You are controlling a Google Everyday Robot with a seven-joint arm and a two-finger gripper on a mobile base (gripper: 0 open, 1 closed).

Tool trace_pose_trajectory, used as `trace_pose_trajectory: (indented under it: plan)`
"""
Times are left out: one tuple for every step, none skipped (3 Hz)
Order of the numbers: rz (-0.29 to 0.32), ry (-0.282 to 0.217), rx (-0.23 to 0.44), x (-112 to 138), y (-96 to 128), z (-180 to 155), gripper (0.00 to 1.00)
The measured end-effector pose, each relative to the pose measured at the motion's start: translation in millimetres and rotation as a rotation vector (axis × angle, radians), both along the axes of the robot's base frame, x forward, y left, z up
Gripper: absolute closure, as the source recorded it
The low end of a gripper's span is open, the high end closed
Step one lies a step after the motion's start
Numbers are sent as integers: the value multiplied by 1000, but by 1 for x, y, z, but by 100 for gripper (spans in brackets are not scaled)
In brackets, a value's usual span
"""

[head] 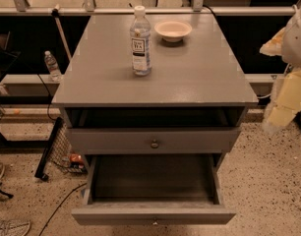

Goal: Close middle drawer

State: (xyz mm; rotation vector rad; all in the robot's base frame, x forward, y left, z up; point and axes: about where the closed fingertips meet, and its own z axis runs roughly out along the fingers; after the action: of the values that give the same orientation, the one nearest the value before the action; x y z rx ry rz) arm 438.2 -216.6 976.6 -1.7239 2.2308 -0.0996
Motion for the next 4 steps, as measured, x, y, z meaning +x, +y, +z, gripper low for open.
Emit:
trace_pose_trajectory:
  plan:
    - [0, 0, 0, 0, 0, 0, 0]
    - [-51, 42, -15, -11, -7, -32, 0]
    - [-117, 109, -14, -31, -20, -79, 0]
    - [-159, 164, 8, -52, -25, -132, 0]
